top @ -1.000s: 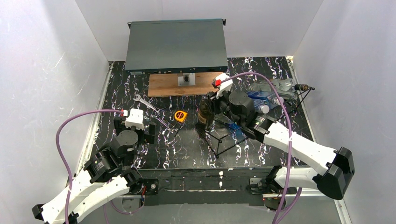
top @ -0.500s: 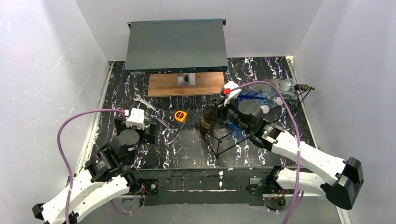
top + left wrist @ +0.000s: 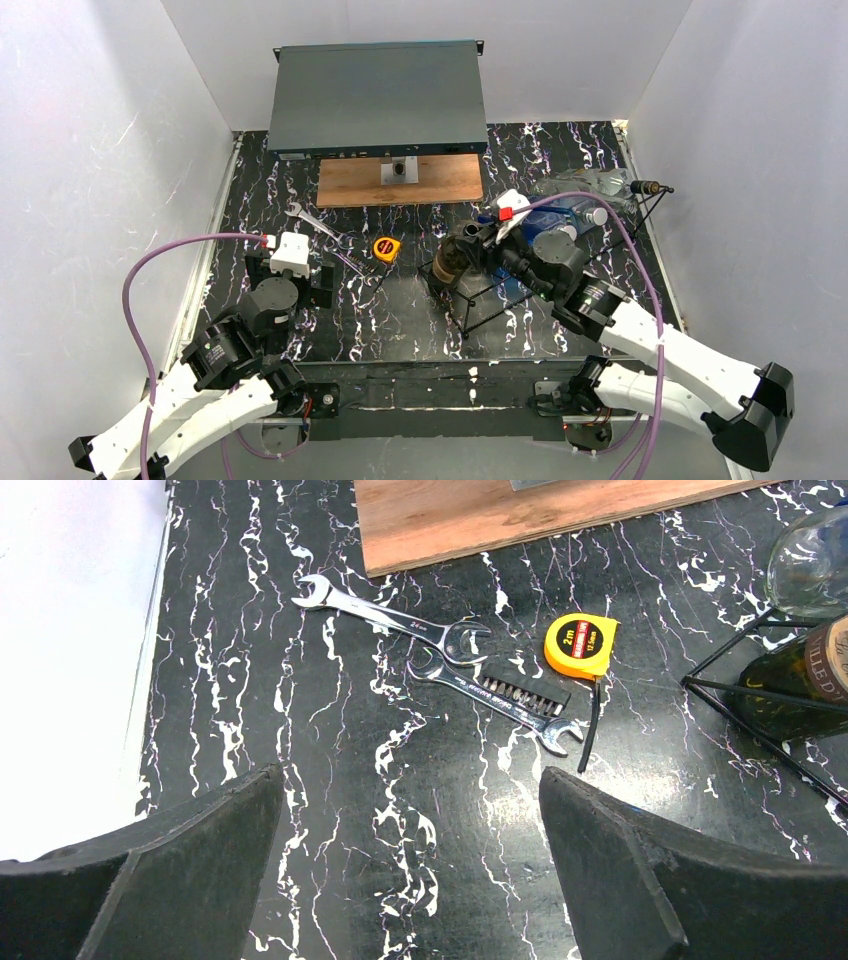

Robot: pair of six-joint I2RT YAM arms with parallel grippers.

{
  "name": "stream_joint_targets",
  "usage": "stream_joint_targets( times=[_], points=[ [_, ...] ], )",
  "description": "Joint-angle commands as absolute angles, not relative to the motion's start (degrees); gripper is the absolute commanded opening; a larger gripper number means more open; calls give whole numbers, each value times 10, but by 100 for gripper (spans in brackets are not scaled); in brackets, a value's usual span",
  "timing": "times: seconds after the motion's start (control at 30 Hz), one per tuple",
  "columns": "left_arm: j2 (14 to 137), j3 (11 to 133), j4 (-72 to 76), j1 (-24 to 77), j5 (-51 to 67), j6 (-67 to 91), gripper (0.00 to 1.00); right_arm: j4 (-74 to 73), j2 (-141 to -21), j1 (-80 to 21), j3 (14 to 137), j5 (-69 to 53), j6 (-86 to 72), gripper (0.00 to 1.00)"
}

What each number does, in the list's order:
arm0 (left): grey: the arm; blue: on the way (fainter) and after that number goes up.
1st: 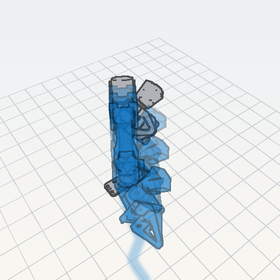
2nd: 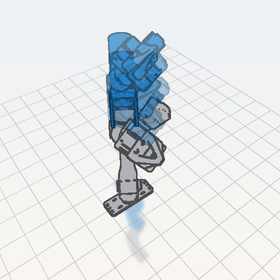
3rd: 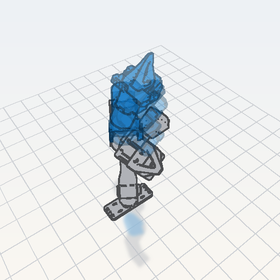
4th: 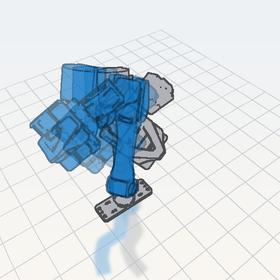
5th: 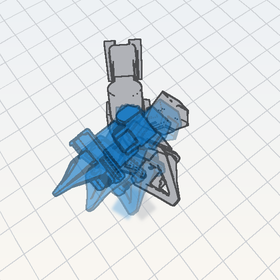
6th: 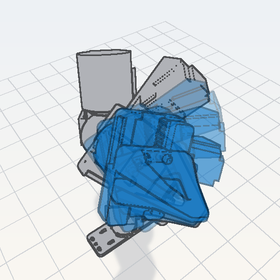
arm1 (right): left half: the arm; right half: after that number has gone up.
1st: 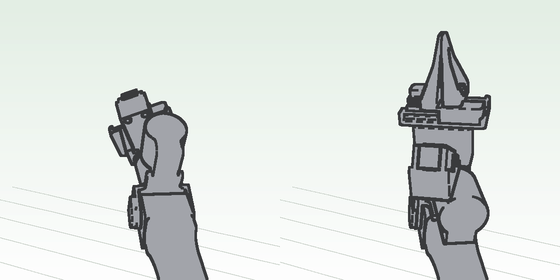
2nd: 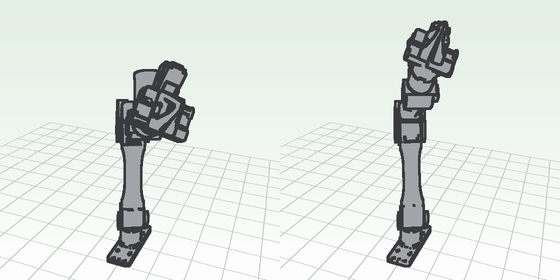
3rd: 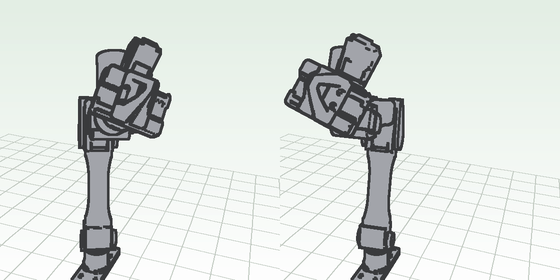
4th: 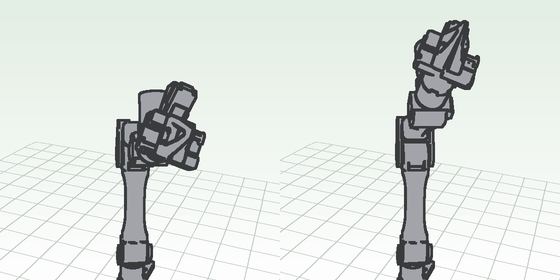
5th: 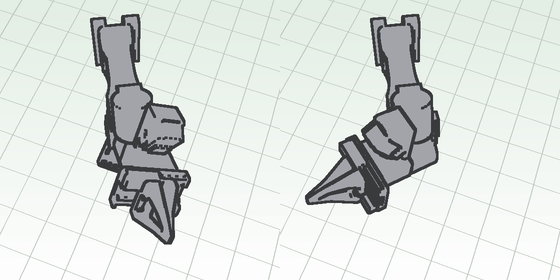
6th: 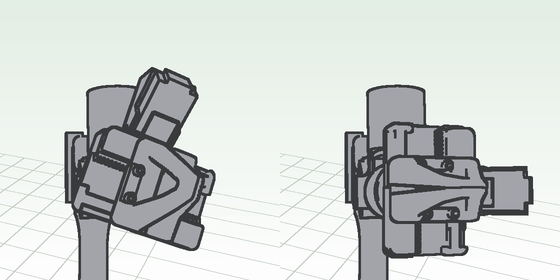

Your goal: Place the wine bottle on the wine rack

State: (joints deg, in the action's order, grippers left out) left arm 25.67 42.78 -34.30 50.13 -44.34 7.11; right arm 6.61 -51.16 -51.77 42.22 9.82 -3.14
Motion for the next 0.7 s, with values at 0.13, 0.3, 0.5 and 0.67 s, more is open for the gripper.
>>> stream_joint_targets(
  times=[0.13,0.3,0.5,0.67],
  points=[
    [250,428,-337,504,-448,79,99,-19,-471,-519,386,81,-53,34],
    [254,429,-337,504,-448,80,99,-39,-453,-518,366,64,-68,38],
    [252,429,-338,504,-448,81,99,-70,-435,-519,353,48,-85,40],
    [249,429,-339,504,-449,81,99,-106,-424,-519,351,39,-86,41]
  ],
)
